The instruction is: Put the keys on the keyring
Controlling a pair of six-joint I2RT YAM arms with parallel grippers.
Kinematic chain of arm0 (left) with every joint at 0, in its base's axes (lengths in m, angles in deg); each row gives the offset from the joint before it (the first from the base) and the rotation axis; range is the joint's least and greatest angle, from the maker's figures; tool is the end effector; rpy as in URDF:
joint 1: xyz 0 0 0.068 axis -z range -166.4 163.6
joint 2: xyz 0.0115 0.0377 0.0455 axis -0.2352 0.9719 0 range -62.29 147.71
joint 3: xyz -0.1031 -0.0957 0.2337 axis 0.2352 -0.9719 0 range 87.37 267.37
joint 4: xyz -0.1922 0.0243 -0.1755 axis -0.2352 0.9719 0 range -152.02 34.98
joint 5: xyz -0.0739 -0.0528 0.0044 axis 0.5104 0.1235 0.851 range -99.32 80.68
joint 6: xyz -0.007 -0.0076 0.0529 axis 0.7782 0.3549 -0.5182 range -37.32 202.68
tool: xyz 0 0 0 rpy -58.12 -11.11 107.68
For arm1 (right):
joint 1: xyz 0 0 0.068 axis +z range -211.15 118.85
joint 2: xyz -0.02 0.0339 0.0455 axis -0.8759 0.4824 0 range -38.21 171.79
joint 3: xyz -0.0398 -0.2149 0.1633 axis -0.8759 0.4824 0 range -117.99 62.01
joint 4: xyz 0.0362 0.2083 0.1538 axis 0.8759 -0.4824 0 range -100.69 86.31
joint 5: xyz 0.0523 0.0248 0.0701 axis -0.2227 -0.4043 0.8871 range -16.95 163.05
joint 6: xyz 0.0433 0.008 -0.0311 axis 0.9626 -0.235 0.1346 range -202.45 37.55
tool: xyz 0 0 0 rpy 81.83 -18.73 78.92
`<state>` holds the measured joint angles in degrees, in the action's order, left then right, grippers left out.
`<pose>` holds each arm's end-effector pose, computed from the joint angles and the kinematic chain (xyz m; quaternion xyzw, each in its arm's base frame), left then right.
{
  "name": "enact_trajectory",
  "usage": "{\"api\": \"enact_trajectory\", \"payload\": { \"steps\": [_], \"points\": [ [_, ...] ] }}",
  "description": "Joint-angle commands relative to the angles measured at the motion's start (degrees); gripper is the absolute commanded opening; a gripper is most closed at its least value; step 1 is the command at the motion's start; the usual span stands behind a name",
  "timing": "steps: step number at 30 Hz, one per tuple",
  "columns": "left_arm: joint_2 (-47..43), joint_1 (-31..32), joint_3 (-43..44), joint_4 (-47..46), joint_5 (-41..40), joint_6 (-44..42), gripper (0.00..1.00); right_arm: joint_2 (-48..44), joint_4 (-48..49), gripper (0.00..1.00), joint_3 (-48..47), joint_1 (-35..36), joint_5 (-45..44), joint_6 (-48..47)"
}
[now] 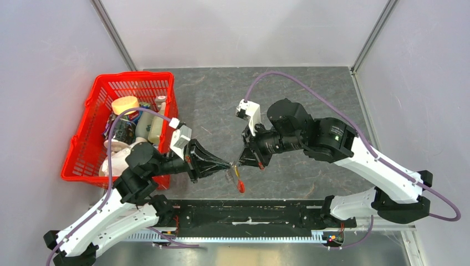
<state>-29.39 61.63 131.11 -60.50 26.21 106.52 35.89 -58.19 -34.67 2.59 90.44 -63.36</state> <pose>0.0712 -0.1099 0.3785 0.3566 0.5540 -0.5859 0.4719 0.0977 0.2222 0.4598 -0.3962 0.7716 0.4165 0.2724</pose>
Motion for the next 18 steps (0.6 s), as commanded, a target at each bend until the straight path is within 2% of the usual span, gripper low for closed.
{"api": "enact_trajectory", "payload": {
  "steps": [1, 10, 16, 17, 18],
  "points": [
    [0.2, 0.2, 2.0, 0.8, -3.0, -2.0, 0.02, -2.8, 1.9, 0.00, -1.1, 0.0, -1.6, 0.9],
    [0.3, 0.2, 1.5, -0.5, -2.1, -1.8, 0.02, -5.9, 3.7, 0.00, 1.6, 0.0, -5.7, 2.2],
    [0.3, 0.2, 1.6, 0.2, -3.3, -1.7, 0.02, -7.3, 1.6, 0.00, 5.9, 0.0, -14.3, 1.2],
    [0.3, 0.2, 1.6, 0.7, -3.7, -1.8, 0.02, -7.9, 1.6, 0.03, 7.4, 0.0, -14.8, 1.4],
    [0.1, 0.2, 1.7, 1.3, -4.6, -1.9, 0.02, -8.5, 2.0, 0.13, 9.3, -0.1, -15.3, 2.2]
  ]
}}
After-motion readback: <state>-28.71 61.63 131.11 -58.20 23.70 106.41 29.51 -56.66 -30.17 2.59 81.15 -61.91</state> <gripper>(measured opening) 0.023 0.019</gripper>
